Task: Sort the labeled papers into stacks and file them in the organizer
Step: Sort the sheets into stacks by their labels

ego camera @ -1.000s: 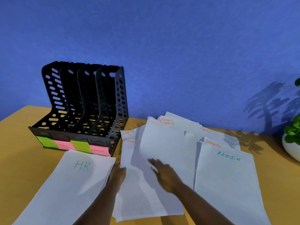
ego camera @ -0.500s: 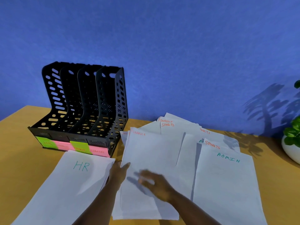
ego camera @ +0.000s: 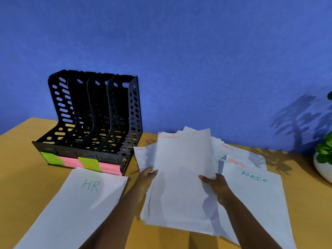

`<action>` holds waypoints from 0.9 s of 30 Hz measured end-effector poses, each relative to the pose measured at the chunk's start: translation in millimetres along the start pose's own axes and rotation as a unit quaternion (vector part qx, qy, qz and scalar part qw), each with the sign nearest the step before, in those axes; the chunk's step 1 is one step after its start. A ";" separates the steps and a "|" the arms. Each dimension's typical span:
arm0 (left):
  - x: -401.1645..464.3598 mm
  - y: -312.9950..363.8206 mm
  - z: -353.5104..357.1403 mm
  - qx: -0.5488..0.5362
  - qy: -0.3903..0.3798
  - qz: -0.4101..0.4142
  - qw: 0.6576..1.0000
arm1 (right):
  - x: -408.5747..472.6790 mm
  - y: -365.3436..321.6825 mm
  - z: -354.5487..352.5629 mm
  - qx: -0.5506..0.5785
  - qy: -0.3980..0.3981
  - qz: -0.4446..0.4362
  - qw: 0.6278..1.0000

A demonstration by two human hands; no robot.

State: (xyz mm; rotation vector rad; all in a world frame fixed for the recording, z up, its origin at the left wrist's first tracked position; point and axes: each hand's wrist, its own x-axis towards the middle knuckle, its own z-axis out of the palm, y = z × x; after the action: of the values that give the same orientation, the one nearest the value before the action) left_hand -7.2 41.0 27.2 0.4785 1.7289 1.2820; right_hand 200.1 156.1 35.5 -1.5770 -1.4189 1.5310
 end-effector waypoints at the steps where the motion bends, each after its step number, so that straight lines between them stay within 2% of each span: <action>1: 2.2 0.5 0.8 -0.002 0.015 -0.017 1.000 | 2.5 2.8 -8.4 0.018 0.020 0.017 0.999; 3: 7.0 0.5 -0.4 -0.013 0.093 -0.031 0.995 | 5.6 10.4 -23.8 0.027 0.044 0.045 0.998; 5: 13.4 -1.7 -3.8 0.046 0.200 -0.044 0.978 | 11.5 21.2 -35.8 0.031 0.059 0.069 0.995; 6: 15.8 -3.4 -4.9 0.058 0.229 -0.052 0.970 | 16.3 27.5 -39.9 0.030 0.071 0.080 0.994; 9: 24.9 -7.3 -4.2 -0.002 0.230 -0.083 0.970 | 23.4 44.7 -48.2 0.002 0.099 0.102 0.990; 11: 26.2 -6.3 -1.9 -0.006 0.230 -0.081 0.970 | 24.4 53.0 -49.7 -0.010 0.099 0.108 0.989; 12: 25.1 -6.8 0.9 0.032 0.230 -0.060 0.971 | 25.6 55.4 -50.1 -0.009 0.097 0.111 0.989; 14: 17.0 -7.0 7.4 0.191 0.224 0.045 0.955 | 28.6 57.6 -51.4 -0.005 0.090 0.118 0.989; 15: 12.7 -7.8 11.2 0.282 0.225 0.116 0.925 | 30.6 58.2 -52.1 -0.004 0.084 0.122 0.989; 17: 4.0 -8.3 18.3 0.442 0.229 0.242 0.833 | 33.3 58.6 -53.1 0.000 0.077 0.129 0.989; 19: -3.9 -8.3 27.3 0.524 0.240 0.334 0.746 | 34.4 59.9 -53.6 0.003 0.078 0.129 0.989; 20: -6.6 -7.1 29.1 0.529 0.247 0.347 0.734 | 34.2 59.7 -53.5 0.002 0.079 0.128 0.989; 21: -5.7 -8.5 30.5 0.519 0.244 0.346 0.742 | 34.5 60.0 -54.2 0.000 0.080 0.127 0.989; 24: 0.5 -12.0 29.0 0.437 0.246 0.249 0.828 | 35.3 60.5 -54.0 -0.001 0.079 0.120 0.990; 25: 3.4 -13.4 27.8 0.388 0.252 0.230 0.856 | 35.6 60.6 -53.9 -0.004 0.080 0.117 0.990; 27: 7.9 -12.2 25.3 0.220 0.264 0.186 0.921 | 36.1 61.0 -53.8 -0.005 0.078 0.116 0.990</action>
State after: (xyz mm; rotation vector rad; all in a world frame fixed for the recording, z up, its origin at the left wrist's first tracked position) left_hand 12.2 56.0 11.5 0.8039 2.4987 1.3638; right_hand 262.7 184.9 -20.7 -1.8780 -1.1934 1.4891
